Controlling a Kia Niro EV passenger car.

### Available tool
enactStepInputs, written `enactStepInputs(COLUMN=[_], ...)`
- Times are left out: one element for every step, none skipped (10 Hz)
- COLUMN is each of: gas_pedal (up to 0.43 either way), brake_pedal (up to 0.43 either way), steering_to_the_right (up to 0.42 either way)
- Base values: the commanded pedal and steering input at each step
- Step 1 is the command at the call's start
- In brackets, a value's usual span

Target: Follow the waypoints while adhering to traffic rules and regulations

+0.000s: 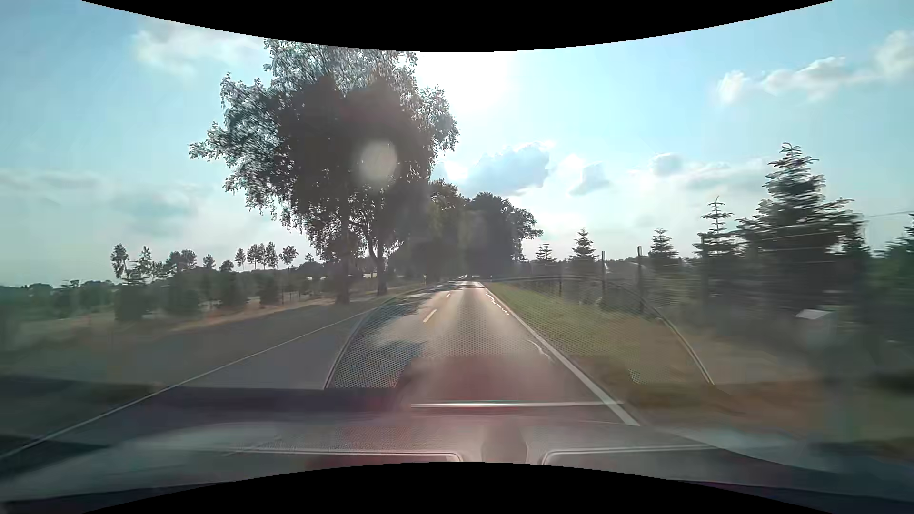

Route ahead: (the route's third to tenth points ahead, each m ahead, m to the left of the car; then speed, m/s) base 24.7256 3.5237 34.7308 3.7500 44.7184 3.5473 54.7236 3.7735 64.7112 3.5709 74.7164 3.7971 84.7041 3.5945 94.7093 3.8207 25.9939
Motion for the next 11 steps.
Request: enactStepInputs(gas_pedal=[0.248, 0.248, 0.248, 0.248, 0.248, 0.248, 0.248, 0.248, 0.248, 0.248, 0.248], brake_pedal=[0.000, 0.000, 0.000, 0.000, 0.000, 0.000, 0.000, 0.000, 0.000, 0.000, 0.000], steering_to_the_right=[-0.002, -0.002, -0.002, -0.002, -0.002, -0.003, -0.002, -0.002, -0.002, -0.003, -0.002])
